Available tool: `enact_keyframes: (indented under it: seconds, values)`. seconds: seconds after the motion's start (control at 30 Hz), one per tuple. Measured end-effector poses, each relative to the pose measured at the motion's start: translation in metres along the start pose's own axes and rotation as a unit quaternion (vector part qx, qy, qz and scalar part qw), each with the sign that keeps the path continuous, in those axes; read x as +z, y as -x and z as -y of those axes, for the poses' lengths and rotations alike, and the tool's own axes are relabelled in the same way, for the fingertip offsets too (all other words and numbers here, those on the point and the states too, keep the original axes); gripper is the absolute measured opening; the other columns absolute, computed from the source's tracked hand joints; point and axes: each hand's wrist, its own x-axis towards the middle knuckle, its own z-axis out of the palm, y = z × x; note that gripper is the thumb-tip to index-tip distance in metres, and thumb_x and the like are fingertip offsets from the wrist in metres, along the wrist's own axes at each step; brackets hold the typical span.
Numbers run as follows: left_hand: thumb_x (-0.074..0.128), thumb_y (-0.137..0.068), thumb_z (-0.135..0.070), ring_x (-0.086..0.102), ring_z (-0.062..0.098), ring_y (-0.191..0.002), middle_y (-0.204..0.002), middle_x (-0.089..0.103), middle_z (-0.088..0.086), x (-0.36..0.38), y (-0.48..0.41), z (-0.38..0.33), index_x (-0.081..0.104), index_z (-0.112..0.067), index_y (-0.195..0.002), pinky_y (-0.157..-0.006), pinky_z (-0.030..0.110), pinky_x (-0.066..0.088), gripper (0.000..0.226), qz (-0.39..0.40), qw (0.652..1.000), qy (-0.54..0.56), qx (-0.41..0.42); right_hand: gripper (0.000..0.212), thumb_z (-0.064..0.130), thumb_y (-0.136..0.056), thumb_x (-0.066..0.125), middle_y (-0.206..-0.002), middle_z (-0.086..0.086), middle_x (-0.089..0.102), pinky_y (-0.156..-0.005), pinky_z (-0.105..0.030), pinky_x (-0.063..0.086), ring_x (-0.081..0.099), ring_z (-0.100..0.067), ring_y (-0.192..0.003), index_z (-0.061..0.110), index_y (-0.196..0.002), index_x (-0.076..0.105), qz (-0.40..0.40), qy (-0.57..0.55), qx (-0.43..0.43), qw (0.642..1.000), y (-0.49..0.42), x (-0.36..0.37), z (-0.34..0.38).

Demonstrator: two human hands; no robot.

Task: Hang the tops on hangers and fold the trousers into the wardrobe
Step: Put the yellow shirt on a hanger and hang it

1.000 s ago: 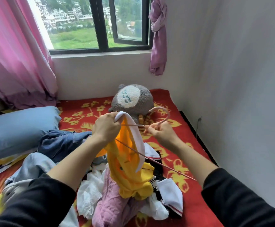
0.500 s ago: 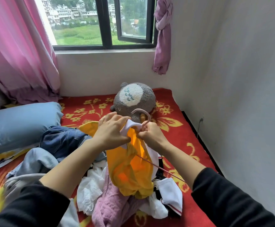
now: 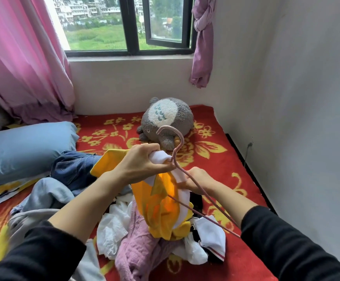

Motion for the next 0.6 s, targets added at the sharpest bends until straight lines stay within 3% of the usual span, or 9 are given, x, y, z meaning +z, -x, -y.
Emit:
enact_keyframes:
  seconds: [0.1, 0.17, 0.27, 0.33, 0.4, 0.47, 0.53, 0.6]
  values:
    - [0.065, -0.061, -0.078, 0.038, 0.012, -0.052, -0.061, 0.053, 0.008, -0.002, 0.005, 0.006, 0.052, -0.008, -0.063, -0.05, 0.034, 0.032, 0.071, -0.012, 0.999, -0.039, 0.005, 0.046, 0.021, -0.082, 0.063, -0.049, 0.007, 0.032, -0.053, -0.029, 0.026, 0.031, -0.012, -0.052, 0.021, -0.043, 0.037, -0.091, -0.071, 0.01, 0.993, -0.003, 0.003, -0.016]
    - [0.063, -0.057, -0.082, 0.037, 0.008, -0.053, -0.061, 0.054, 0.009, -0.004, 0.008, 0.012, 0.054, -0.008, -0.063, -0.051, 0.035, 0.033, 0.075, -0.009, 0.999, -0.037, -0.013, 0.034, 0.01, -0.083, 0.058, -0.056, 0.001, 0.038, -0.052, -0.025, 0.028, 0.036, -0.013, -0.058, 0.018, -0.053, 0.045, -0.107, -0.156, 0.015, 0.982, -0.001, 0.002, -0.021]
    - [0.058, -0.06, -0.084, 0.035, 0.009, -0.052, -0.057, 0.049, 0.006, -0.01, 0.011, 0.023, 0.052, -0.005, -0.062, -0.051, 0.036, 0.03, 0.079, -0.026, 0.998, -0.033, -0.046, 0.011, 0.013, -0.086, 0.067, -0.072, -0.008, 0.054, -0.055, -0.025, 0.038, 0.049, -0.019, -0.067, 0.005, -0.08, 0.062, -0.041, -0.289, 0.005, 0.957, 0.007, 0.001, -0.024]
    - [0.055, -0.065, -0.082, 0.031, 0.008, -0.05, -0.054, 0.041, -0.001, -0.014, 0.014, 0.03, 0.049, -0.004, -0.059, -0.05, 0.03, 0.025, 0.078, -0.05, 0.997, -0.031, -0.055, 0.01, 0.019, -0.083, 0.073, -0.074, -0.001, 0.062, -0.058, -0.024, 0.044, 0.056, -0.014, -0.068, 0.012, -0.081, 0.066, 0.013, -0.317, -0.02, 0.948, 0.013, 0.0, -0.026]
    - [0.054, -0.068, -0.08, 0.029, 0.007, -0.047, -0.05, 0.036, -0.006, -0.018, 0.017, 0.036, 0.045, -0.006, -0.054, -0.048, 0.022, 0.021, 0.075, -0.07, 0.995, -0.027, -0.061, 0.013, 0.022, -0.076, 0.08, -0.072, 0.011, 0.065, -0.058, -0.018, 0.046, 0.058, -0.004, -0.068, 0.026, -0.076, 0.068, 0.055, -0.282, -0.048, 0.957, 0.017, -0.004, -0.024]
    - [0.055, -0.068, -0.079, 0.029, 0.007, -0.045, -0.048, 0.036, -0.006, -0.017, 0.02, 0.042, 0.047, -0.007, -0.052, -0.047, 0.022, 0.021, 0.074, -0.076, 0.994, -0.02, -0.07, 0.023, 0.018, -0.068, 0.084, -0.073, 0.015, 0.063, -0.056, -0.015, 0.044, 0.058, -0.001, -0.068, 0.029, -0.073, 0.064, 0.064, -0.193, -0.051, 0.978, 0.013, -0.006, -0.023]
    - [0.057, -0.067, -0.078, 0.031, 0.01, -0.047, -0.049, 0.039, -0.001, -0.013, 0.022, 0.046, 0.048, 0.0, -0.054, -0.048, 0.03, 0.024, 0.08, -0.071, 0.995, -0.023, -0.072, 0.023, 0.012, -0.069, 0.077, -0.076, 0.005, 0.062, -0.055, -0.023, 0.042, 0.06, -0.013, -0.074, 0.024, -0.073, 0.057, -0.012, -0.05, -0.015, 0.999, 0.002, -0.007, -0.03]
    - [0.057, -0.066, -0.079, 0.03, 0.012, -0.047, -0.049, 0.038, 0.002, -0.01, 0.025, 0.048, 0.045, 0.002, -0.054, -0.048, 0.032, 0.023, 0.083, -0.081, 0.994, -0.035, -0.065, 0.011, 0.012, -0.077, 0.061, -0.082, -0.005, 0.063, -0.056, -0.03, 0.041, 0.06, -0.026, -0.079, 0.021, -0.076, 0.055, -0.092, 0.075, 0.038, 0.992, -0.006, -0.007, -0.041]
